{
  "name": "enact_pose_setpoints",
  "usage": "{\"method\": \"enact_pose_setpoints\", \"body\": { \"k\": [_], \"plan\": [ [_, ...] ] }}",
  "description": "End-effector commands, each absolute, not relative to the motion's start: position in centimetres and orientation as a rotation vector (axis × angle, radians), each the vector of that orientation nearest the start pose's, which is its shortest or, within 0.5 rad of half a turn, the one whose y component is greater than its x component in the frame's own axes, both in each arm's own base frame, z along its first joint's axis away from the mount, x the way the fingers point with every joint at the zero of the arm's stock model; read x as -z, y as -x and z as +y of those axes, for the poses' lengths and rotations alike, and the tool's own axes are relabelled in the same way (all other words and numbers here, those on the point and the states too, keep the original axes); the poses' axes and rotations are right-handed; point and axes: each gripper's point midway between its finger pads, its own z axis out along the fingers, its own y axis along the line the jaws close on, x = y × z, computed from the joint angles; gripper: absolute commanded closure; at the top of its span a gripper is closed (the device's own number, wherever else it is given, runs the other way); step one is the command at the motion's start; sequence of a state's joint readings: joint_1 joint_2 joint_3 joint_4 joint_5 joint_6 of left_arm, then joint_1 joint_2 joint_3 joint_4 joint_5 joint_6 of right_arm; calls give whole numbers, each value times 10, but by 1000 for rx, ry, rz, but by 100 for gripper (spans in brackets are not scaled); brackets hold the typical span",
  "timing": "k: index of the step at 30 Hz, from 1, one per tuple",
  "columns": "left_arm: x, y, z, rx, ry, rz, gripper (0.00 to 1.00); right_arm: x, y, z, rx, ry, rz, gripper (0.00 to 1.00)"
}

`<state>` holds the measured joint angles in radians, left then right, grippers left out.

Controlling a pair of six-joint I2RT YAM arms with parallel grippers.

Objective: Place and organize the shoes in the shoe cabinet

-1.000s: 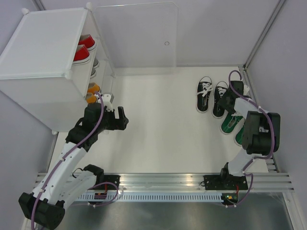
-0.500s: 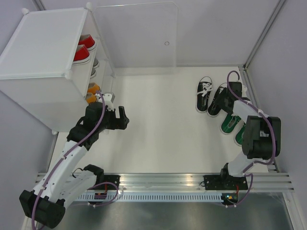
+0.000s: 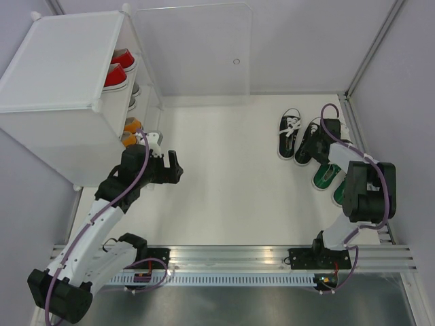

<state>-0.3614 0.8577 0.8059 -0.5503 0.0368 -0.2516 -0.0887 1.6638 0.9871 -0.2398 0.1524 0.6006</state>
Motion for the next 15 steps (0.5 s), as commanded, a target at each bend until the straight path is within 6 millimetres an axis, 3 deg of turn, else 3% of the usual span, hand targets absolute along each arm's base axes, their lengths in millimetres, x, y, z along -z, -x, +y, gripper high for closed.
{"method": "enact_pose_setpoints", "body": {
  "k": [1,5,10,13,15],
  "plan": [
    [-190,-258,-117,395,-190,2160,5,-29,-391,-48,55,-939,2329,32],
    [-189,-258,-118,396,-190,2166,5,-15,-390,-53,110,-934,2364,35],
    [-188,-258,-118,395,-191,2169,5,-25,-402,-59,130,-901,2341,45],
    [-188,-258,-118,394,-193,2168,5,-29,-404,-65,175,-893,2335,61],
    [-188,-258,-117,393,-192,2167,5,-31,-403,-70,207,-904,2327,78]
  ]
}}
